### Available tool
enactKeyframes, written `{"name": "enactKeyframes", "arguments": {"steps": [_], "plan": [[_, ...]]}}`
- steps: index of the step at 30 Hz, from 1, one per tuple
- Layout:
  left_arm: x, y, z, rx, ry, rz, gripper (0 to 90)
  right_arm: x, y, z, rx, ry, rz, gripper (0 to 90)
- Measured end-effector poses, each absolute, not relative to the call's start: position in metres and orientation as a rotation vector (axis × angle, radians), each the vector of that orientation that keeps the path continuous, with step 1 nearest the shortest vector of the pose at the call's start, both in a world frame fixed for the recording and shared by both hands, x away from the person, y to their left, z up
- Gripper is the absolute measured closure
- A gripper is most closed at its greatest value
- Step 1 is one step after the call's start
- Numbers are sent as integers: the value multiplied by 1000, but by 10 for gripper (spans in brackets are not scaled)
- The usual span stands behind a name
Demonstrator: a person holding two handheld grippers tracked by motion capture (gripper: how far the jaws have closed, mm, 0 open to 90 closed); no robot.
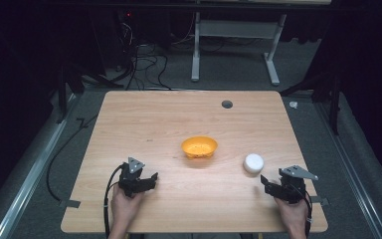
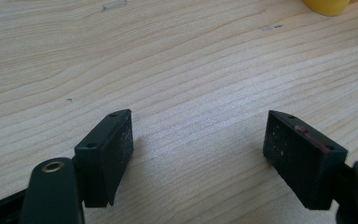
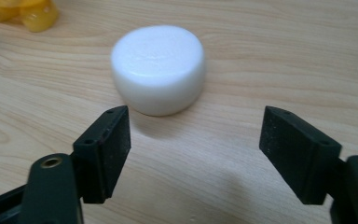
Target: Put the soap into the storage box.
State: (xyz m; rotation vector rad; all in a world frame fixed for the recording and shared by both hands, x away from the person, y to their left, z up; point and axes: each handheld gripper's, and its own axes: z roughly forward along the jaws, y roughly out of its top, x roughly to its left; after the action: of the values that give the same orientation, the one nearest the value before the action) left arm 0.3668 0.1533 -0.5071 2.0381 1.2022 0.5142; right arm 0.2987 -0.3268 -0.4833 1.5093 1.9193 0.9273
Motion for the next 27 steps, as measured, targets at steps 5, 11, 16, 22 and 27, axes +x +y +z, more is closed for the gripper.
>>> {"name": "enactKeyframes", "arguments": {"steps": [5,11,16,22,27], "plan": [[367,153,-507,2041,1202,511,245,298,-320,-475,1473,1924,974,257],[367,153,-507,2038,1202,513,245,303,-310,-466,1440,1928,985,223],[367,153,-507,2038,1201,512,244,315,-300,-461,1428,1947,968,170],[367,153,-507,2042,1200,509,242,332,-290,-462,1442,1936,932,148],[367,153,-507,2042,1199,510,241,344,-287,-467,1483,1941,908,146]]}}
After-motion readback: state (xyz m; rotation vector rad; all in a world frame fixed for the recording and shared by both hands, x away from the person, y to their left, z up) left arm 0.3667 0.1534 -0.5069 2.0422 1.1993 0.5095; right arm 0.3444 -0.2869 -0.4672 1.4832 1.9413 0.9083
